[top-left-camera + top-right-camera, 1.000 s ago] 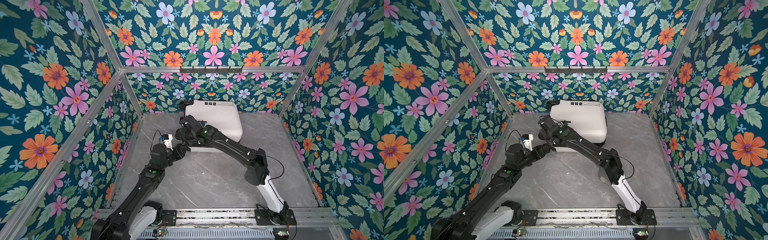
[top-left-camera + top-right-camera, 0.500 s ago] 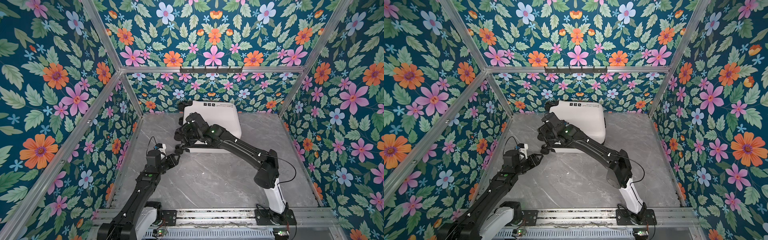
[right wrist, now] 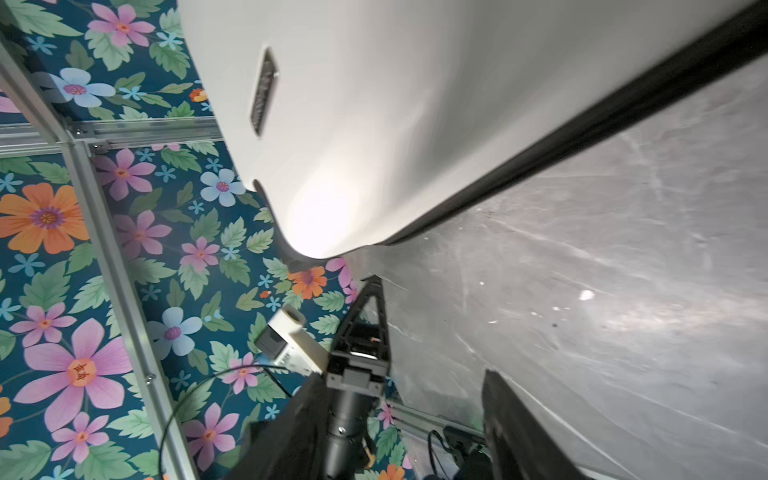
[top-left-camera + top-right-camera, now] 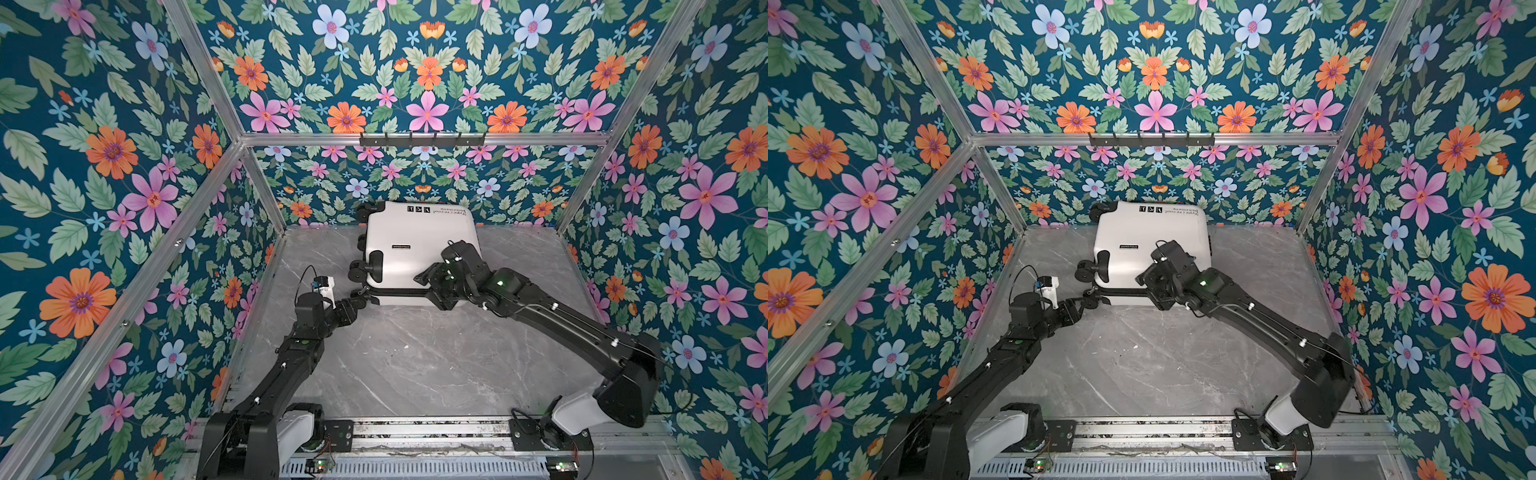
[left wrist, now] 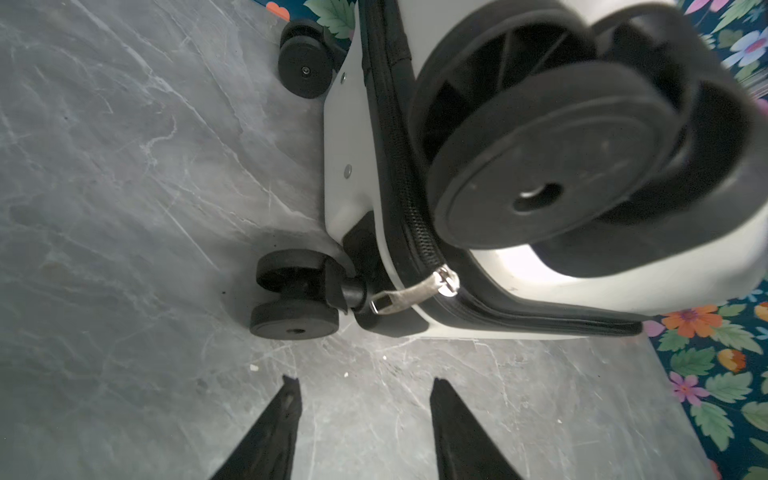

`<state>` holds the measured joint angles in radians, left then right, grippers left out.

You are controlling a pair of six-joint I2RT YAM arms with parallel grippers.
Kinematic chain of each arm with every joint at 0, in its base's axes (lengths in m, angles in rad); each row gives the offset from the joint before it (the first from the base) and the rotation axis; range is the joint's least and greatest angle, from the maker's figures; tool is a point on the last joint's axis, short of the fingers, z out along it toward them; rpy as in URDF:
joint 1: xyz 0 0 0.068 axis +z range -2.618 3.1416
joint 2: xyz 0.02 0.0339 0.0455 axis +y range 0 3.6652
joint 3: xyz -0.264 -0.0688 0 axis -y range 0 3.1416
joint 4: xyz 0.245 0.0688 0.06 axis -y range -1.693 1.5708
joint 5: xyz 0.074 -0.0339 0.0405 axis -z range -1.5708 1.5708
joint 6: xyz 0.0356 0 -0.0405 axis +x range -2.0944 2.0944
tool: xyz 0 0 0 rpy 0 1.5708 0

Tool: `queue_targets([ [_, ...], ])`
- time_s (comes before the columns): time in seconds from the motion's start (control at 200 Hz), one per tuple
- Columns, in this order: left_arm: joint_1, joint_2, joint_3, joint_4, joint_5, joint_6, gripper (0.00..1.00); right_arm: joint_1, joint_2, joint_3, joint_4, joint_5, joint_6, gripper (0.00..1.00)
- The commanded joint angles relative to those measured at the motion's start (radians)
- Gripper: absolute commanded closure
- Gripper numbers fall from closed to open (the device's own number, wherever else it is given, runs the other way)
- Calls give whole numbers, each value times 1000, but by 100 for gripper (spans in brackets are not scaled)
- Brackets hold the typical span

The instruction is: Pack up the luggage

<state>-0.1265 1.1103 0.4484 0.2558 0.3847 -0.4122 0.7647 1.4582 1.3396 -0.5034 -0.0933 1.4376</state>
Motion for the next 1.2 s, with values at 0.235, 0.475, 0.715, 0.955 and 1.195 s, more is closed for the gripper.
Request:
queue_targets([
  [0.235,-29,176,161,-21,164,290,46,-138,-357,-350,-106,10,-42,40],
  [0.475,-119,204,197,-71,122,354,45,-241,-455,-432,-148,-17,-70,40],
  [0.715,-318,187,222,-11,-1,283,44,-258,-399,-409,-178,-26,-144,40],
  [0.955,-598,230,258,55,-141,178,45,-276,-417,-491,-147,-18,-130,40],
  [1.195,-737,121,313,-129,-215,129,45,-283,-403,-504,-153,-4,-222,43],
])
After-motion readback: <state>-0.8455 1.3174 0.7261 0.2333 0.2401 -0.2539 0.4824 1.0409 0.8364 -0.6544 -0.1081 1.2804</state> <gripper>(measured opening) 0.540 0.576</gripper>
